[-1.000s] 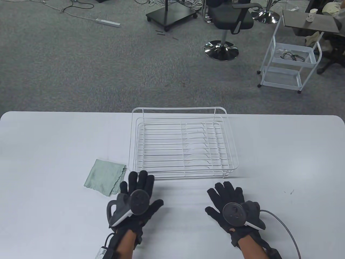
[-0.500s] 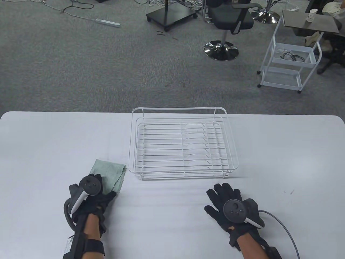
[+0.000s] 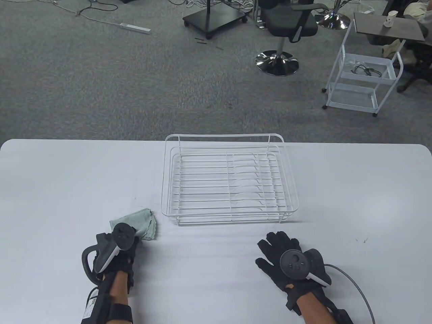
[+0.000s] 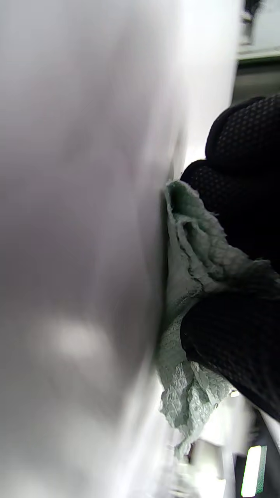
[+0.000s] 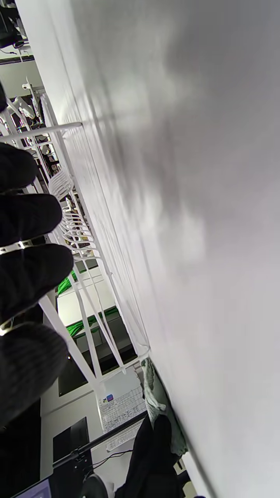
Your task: Drape fish scale cleaning cloth over dish rack edge
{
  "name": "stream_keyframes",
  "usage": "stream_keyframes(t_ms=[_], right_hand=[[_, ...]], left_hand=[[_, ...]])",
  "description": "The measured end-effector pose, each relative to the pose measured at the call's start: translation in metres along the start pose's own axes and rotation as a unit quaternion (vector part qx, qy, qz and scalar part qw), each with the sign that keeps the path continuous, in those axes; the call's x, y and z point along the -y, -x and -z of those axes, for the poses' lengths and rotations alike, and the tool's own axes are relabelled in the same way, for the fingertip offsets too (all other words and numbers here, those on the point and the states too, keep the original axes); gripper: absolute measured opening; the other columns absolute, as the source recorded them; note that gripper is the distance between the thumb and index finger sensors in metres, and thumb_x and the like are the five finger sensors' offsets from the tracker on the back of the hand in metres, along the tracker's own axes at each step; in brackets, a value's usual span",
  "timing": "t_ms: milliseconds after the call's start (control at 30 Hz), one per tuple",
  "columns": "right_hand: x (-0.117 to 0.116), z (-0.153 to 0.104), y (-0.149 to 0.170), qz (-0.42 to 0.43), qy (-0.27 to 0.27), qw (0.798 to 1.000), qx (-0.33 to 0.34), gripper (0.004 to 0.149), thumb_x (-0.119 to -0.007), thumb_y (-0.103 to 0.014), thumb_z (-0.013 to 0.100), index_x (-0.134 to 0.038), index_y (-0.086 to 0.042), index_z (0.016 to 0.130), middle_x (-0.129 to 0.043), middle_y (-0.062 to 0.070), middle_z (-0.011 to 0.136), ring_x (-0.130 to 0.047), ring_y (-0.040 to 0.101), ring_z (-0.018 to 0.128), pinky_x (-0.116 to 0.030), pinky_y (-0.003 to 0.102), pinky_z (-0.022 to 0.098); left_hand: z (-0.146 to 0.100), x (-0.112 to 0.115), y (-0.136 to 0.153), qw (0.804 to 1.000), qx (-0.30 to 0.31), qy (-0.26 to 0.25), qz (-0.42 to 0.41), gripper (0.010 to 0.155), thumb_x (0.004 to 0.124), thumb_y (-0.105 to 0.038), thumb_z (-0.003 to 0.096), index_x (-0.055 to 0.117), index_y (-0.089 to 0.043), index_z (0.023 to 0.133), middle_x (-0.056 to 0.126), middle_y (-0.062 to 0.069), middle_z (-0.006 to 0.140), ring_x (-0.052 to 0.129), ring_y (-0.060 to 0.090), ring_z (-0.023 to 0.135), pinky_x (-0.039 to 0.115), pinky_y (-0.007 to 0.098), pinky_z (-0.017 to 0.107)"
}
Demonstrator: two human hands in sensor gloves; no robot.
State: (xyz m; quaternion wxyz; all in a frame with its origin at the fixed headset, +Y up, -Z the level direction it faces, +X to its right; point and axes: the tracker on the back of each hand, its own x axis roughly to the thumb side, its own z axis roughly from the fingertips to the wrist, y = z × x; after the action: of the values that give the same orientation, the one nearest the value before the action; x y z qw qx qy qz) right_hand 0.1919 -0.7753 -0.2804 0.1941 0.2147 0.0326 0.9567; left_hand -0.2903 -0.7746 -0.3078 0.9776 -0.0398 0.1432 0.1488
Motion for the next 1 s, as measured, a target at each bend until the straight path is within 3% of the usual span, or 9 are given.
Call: stream_keyframes(t_ms=[133,267,433,567,667,700,800,933,1000], right_hand=[[0.000,-0.001,-0.001,0.138,0.000,0.990,-0.005,0.061,-0.066,-0.052,0.060,-0.063,-0.012,0.107,-0.054,0.026,0.113,-0.048,0.056,0.102,-0.045,0.075,0.068],[-0.003,-0.002,-0.008,0.342,0.011,0.939,0.011,0.061,-0.069,-0.049,0.060,-0.063,-0.010,0.106,-0.057,0.027,0.110,-0.053,0.056,0.100,-0.048,0.073,0.068],[-0.004,-0.005,-0.008,0.467,0.031,0.883,0.032,0.061,-0.077,-0.043,0.059,-0.059,-0.010,0.107,-0.060,0.025,0.109,-0.060,0.053,0.099,-0.053,0.071,0.068],[-0.007,-0.009,-0.007,0.583,0.027,0.811,0.039,0.066,-0.080,-0.047,0.058,-0.057,-0.009,0.107,-0.064,0.026,0.107,-0.066,0.054,0.096,-0.059,0.070,0.067],[-0.009,-0.011,-0.009,0.631,0.029,0.775,0.030,0.066,-0.081,-0.048,0.057,-0.060,-0.009,0.106,-0.074,0.027,0.100,-0.079,0.052,0.088,-0.067,0.067,0.064],[-0.011,-0.012,-0.009,0.640,0.035,0.768,0.010,0.060,-0.081,-0.044,0.058,-0.065,-0.008,0.103,-0.078,0.026,0.097,-0.083,0.051,0.085,-0.069,0.066,0.063],[-0.011,-0.014,-0.005,0.621,0.080,0.779,-0.032,0.040,-0.082,-0.035,0.057,-0.084,-0.013,0.090,-0.095,0.019,0.082,-0.098,0.043,0.071,-0.079,0.061,0.056],[-0.008,-0.015,-0.010,0.595,0.097,0.797,-0.035,0.038,-0.082,-0.035,0.057,-0.085,-0.014,0.089,-0.097,0.016,0.080,-0.100,0.040,0.069,-0.081,0.059,0.055],[-0.009,-0.015,-0.014,0.592,0.107,0.798,-0.041,0.038,-0.083,-0.034,0.057,-0.085,-0.013,0.088,-0.097,0.016,0.079,-0.100,0.040,0.069,-0.081,0.059,0.055]], left_hand=[[-0.012,-0.021,-0.003,0.988,0.012,-0.044,-0.145,0.048,0.086,-0.043,0.0526,0.086,-0.027,0.098,0.093,0.001,0.081,0.096,0.028,0.069,0.079,0.053,0.061],[-0.042,-0.040,-0.032,0.962,0.076,-0.067,-0.253,0.049,0.085,-0.042,0.0532,0.086,-0.024,0.099,0.093,0.001,0.080,0.096,0.029,0.068,0.079,0.054,0.060],[-0.083,-0.036,-0.103,0.950,0.195,-0.051,-0.238,0.049,0.085,-0.042,0.0531,0.086,-0.023,0.099,0.093,0.001,0.080,0.096,0.028,0.068,0.079,0.054,0.060],[-0.114,-0.010,-0.175,0.936,0.282,-0.006,-0.210,0.049,0.087,-0.041,0.0520,0.087,-0.023,0.098,0.094,0.002,0.079,0.097,0.029,0.067,0.079,0.054,0.059],[-0.125,0.008,-0.206,0.930,0.335,0.020,-0.151,0.052,0.085,-0.045,0.0515,0.086,-0.025,0.099,0.094,0.001,0.080,0.097,0.029,0.069,0.079,0.054,0.060],[-0.128,0.013,-0.213,0.925,0.351,0.023,-0.141,0.055,0.084,-0.048,0.0509,0.084,-0.024,0.100,0.093,0.001,0.084,0.096,0.030,0.072,0.078,0.054,0.061],[-0.132,0.017,-0.217,0.921,0.363,-0.001,-0.139,0.069,0.088,-0.052,0.0477,0.072,-0.024,0.109,0.084,0.005,0.097,0.090,0.033,0.083,0.076,0.054,0.063],[-0.141,0.016,-0.215,0.907,0.399,-0.022,-0.133,0.083,0.095,-0.055,0.0406,0.068,-0.023,0.112,0.082,0.005,0.101,0.090,0.034,0.085,0.076,0.055,0.063],[-0.145,0.017,-0.217,0.904,0.415,-0.016,-0.105,0.097,0.093,-0.064,0.0337,0.063,-0.019,0.114,0.079,0.006,0.104,0.088,0.036,0.087,0.074,0.056,0.064]])
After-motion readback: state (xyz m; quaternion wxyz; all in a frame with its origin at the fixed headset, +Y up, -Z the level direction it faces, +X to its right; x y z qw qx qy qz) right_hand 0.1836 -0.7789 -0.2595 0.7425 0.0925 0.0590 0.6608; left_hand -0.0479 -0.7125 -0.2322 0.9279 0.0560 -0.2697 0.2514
